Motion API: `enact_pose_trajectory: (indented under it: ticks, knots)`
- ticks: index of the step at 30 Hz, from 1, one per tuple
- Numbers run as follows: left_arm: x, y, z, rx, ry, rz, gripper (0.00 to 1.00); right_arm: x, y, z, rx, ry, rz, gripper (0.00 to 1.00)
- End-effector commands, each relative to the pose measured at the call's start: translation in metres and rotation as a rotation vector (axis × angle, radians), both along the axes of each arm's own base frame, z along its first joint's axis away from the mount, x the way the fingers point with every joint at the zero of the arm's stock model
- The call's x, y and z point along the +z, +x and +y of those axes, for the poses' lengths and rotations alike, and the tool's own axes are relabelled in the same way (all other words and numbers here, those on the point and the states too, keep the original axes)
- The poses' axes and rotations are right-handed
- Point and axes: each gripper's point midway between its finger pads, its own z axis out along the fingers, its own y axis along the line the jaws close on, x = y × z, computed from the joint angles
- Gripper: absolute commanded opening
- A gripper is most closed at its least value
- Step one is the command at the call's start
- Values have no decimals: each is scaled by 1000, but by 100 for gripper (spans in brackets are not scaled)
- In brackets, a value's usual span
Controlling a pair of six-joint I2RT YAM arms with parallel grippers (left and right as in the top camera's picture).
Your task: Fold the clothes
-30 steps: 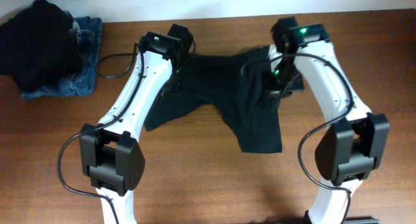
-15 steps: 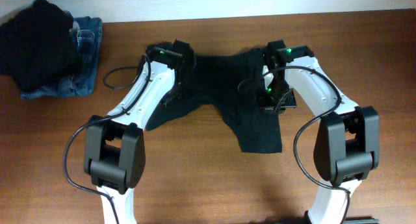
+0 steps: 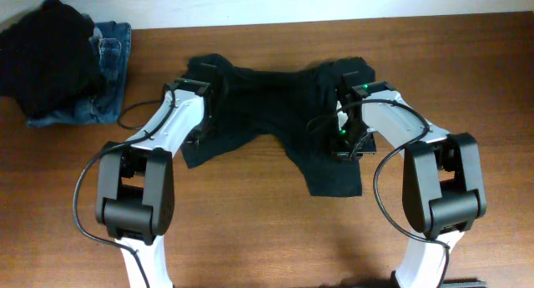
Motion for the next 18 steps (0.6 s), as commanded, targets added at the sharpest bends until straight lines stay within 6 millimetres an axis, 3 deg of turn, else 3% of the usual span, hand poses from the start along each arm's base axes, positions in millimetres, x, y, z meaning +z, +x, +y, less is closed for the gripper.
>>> enact_pose_trajectory:
  ticks: [1,18]
  knots:
    - [-14,-8,3,5,-9,39,1,-1,-2,2,-11,4,-1,4]
    - [-41,-35,-14,0,-127,123,1,-24,-26,-3,-64,-17,53,4]
